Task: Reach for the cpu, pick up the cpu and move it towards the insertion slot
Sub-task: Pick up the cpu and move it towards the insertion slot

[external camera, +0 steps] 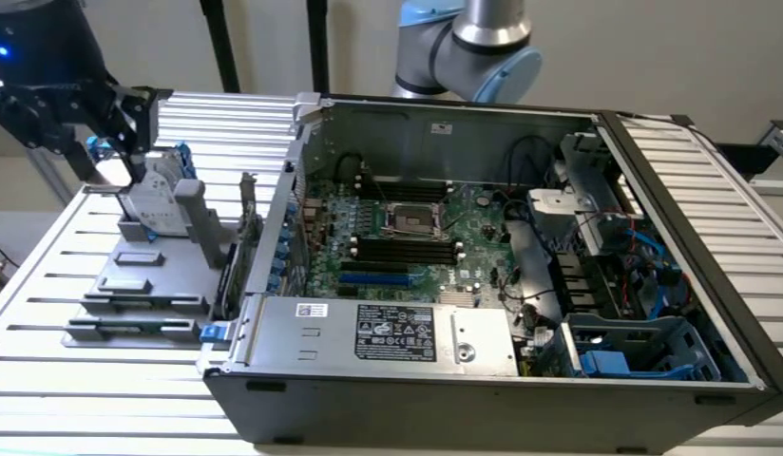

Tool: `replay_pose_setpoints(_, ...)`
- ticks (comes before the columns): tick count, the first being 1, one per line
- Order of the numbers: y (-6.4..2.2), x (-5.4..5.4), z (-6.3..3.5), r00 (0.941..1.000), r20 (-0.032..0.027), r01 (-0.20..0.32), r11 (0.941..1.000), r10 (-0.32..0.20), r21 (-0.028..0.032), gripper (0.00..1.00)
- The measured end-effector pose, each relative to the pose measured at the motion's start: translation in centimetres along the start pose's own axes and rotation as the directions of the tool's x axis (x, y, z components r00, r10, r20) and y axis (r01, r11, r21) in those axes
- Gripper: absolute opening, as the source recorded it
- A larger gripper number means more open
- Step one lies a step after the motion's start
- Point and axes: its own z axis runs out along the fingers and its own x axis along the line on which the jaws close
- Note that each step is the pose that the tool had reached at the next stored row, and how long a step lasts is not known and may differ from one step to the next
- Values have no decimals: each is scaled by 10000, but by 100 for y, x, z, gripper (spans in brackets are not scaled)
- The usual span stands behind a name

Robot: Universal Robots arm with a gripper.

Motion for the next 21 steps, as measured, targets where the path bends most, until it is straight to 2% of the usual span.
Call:
replay_pose_setpoints(6,0,-265,-237,10000,-43,13,10000,-13,-73,54)
replay_pose_setpoints(12,-4,-531,-423,10000,-75,13,9999,-14,-137,54)
replay_pose_setpoints(16,-10,-708,-482,10000,-88,15,9999,-16,-171,54)
replay_pose_setpoints(21,-20,-937,-511,10000,-91,15,9998,-17,-213,54)
